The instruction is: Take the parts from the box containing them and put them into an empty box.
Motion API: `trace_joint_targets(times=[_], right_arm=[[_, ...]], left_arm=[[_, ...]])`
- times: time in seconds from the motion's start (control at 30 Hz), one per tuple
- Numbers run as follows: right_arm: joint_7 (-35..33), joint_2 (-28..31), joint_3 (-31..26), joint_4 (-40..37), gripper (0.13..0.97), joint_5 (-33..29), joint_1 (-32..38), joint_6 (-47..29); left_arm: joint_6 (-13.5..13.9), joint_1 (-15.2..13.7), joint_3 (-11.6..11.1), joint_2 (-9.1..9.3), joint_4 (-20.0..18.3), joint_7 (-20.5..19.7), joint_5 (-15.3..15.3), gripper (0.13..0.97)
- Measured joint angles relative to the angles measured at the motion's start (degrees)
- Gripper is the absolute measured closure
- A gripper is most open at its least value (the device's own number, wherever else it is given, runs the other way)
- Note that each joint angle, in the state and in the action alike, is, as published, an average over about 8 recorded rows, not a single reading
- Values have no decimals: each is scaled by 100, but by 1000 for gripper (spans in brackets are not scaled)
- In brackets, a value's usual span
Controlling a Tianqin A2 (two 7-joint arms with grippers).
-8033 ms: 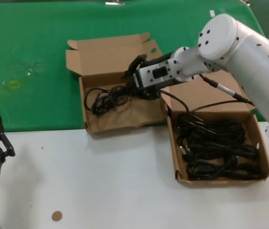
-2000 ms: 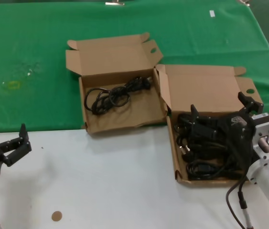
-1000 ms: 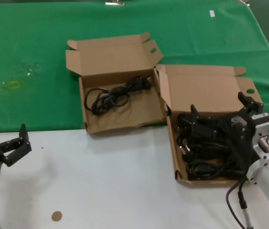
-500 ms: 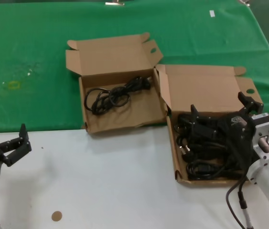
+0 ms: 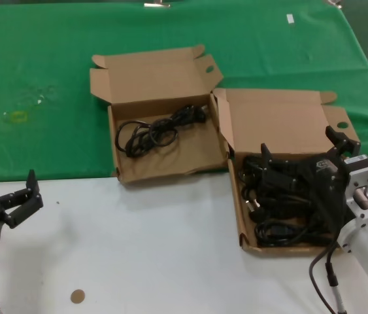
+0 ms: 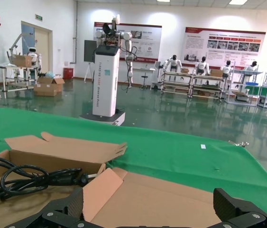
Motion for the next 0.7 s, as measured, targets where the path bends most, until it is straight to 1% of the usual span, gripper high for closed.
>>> trace_joint_targets(times=[0.7], right_arm=[[0, 0, 0, 0, 129, 0, 0, 0]], left_arm=[[0, 0, 0, 0, 0, 0, 0, 132]])
